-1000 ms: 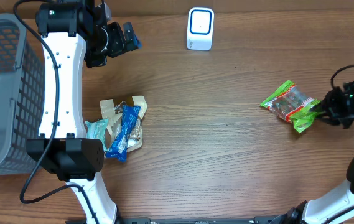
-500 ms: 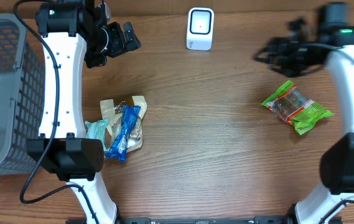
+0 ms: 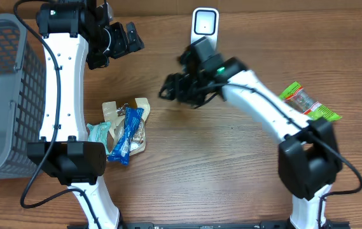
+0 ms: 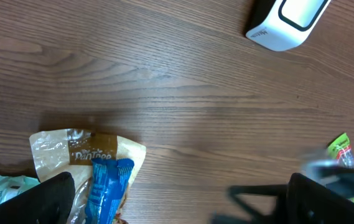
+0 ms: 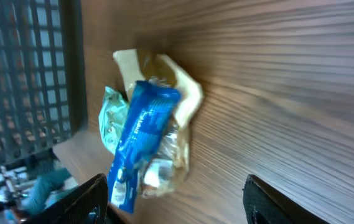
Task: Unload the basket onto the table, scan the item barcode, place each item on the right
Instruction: 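Reach the right gripper to the pile and pull out the blue packet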
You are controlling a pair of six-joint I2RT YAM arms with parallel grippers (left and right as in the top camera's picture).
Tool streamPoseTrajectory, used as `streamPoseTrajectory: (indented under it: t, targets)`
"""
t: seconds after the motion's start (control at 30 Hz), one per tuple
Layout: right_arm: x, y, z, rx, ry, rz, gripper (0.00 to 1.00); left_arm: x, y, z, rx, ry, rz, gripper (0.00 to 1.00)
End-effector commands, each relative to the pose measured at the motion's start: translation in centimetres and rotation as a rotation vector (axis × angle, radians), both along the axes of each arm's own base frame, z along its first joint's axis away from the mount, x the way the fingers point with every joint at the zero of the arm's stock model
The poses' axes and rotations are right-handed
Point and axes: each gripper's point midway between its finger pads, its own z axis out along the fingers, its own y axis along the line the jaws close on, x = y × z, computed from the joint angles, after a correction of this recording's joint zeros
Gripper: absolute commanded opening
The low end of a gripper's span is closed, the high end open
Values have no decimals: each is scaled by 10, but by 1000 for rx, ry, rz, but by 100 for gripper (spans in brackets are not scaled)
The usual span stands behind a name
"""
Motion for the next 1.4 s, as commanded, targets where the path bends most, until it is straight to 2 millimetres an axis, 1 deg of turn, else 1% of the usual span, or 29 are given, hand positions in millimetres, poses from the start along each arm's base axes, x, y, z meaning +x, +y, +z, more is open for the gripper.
streamPoseTrajectory:
  t: [0.0, 0.07, 0.13, 0.2, 0.23, 0.33, 0.37, 0.4, 0.43, 0.5, 0.57, 0.6, 0.67, 0.73, 0.77, 0.83, 0.9, 0.97, 1.0, 1.03, 1.07, 1.17, 1.2, 1.23, 1.27, 1.33, 1.37]
  targets:
    - [-12, 27, -14, -60, -58, 6, 70, 0, -1, 13, 6, -40, -19, 100]
    - [-20, 42, -25, -102, -66, -39, 70, 0, -1, 13, 6, -40, -19, 100]
    - [-28, 59, -30, -94, -84, -20, 70, 0, -1, 13, 6, -40, -19, 100]
    - [-33, 71, -32, -82, -101, 2, 70, 0, -1, 13, 6, -40, -19, 100]
    - [-36, 81, -33, -64, -118, 17, 70, 0, -1, 13, 6, -40, -19, 100]
    - [-39, 94, -38, -43, -136, 35, 69, 0, -3, 14, -15, -40, -4, 100]
    - [-40, 97, -42, -43, -135, 40, 69, -4, -6, 13, -39, -19, 1, 100]
    - [-41, 97, -45, -47, -131, 42, 69, -7, -7, 12, -36, -5, -11, 100]
    - [-42, 97, -47, -50, -124, 44, 69, -6, -4, 15, -32, -22, -19, 100]
    - [-43, 95, -50, -60, -114, 45, 69, -6, 7, 26, -17, -60, -28, 100]
    - [-46, 95, -51, -65, -110, 49, 68, -9, 26, 45, 4, -107, -21, 100]
    - [-48, 98, -52, -66, -113, 53, 65, -10, 35, 52, 14, -125, -10, 100]
    - [-52, 104, -59, -64, -116, 67, 61, -18, 69, 71, 55, -157, 69, 100]
    - [-57, 109, -73, -75, -105, 81, 59, -22, 91, 78, 75, -170, 124, 100]
    - [-58, 110, -79, -81, -99, 82, 59, -23, 98, 79, 76, -169, 140, 100]
    - [-60, 106, -94, -109, -57, 62, 55, -27, 113, 76, 78, -153, 176, 100]
    - [-56, 101, -97, -117, -37, 39, 50, -28, 118, 75, 78, -149, 189, 100]
    - [-53, 96, -99, -129, -27, 29, 39, -28, 120, 74, 78, -148, 193, 100]
    - [-52, 90, -102, -145, -18, 21, 22, -28, 120, 74, 78, -147, 193, 100]
    - [-50, 87, -103, -155, -11, 15, 9, -28, 120, 74, 80, -147, 194, 100]
    - [-49, 82, -104, -163, -3, 8, 4, -29, 121, 74, 83, -146, 195, 100]
    - [-42, 69, -100, -190, 24, -17, 4, -28, 121, 74, 84, -146, 195, 100]
    - [-35, 59, -91, -203, 37, -37, 4, -28, 121, 74, 84, -146, 195, 100]
    - [-32, 54, -86, -208, 43, -47, 4, -28, 120, 74, 83, -146, 194, 100]
    - [-28, 44, -76, -219, 47, -56, 4, -28, 120, 74, 83, -147, 192, 100]
    - [-23, 31, -62, -238, 36, -54, 4, -28, 120, 74, 83, -147, 193, 100]
    - [-17, 8, -48, -302, 28, -97, 4, -28, 120, 74, 84, -146, 193, 100]
